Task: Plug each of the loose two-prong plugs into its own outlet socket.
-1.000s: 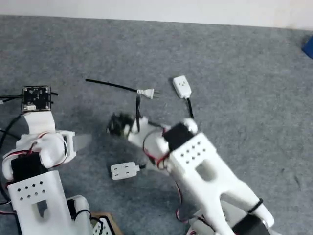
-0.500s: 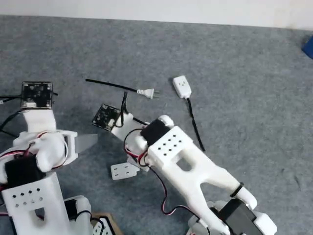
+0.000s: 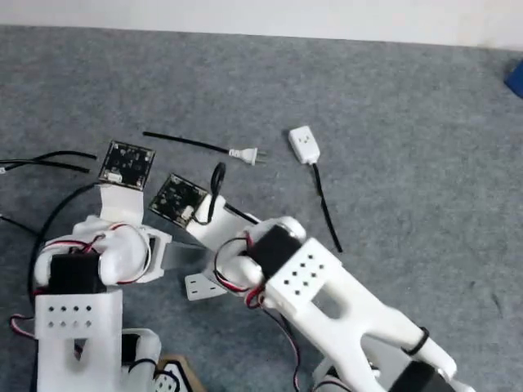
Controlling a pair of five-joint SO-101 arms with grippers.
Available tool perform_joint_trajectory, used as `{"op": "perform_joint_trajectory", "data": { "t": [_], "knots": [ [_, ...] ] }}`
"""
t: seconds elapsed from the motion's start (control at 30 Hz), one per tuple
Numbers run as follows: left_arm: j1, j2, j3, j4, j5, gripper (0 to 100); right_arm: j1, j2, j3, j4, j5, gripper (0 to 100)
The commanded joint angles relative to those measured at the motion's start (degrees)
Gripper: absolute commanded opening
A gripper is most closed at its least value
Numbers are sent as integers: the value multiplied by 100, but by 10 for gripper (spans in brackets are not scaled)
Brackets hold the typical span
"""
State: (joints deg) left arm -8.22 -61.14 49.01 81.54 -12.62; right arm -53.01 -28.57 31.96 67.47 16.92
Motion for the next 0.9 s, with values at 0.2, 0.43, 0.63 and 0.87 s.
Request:
{"op": "perform_joint_trajectory", "data": {
  "t": [0.2, 0.43, 0.63, 0.87],
  "knots": [
    [75, -13, 295, -457, 35, 439, -426, -295, -22, 4, -62, 7],
    [75, -13, 611, -642, 26, 439, -171, -295, -664, 470, -18, 7],
    [84, -13, 620, -642, 35, 439, -145, -259, -1429, 1103, 132, 7],
    [224, -13, 875, -765, 9, 439, -145, -242, -1534, 1270, 158, 7]
  ]
}}
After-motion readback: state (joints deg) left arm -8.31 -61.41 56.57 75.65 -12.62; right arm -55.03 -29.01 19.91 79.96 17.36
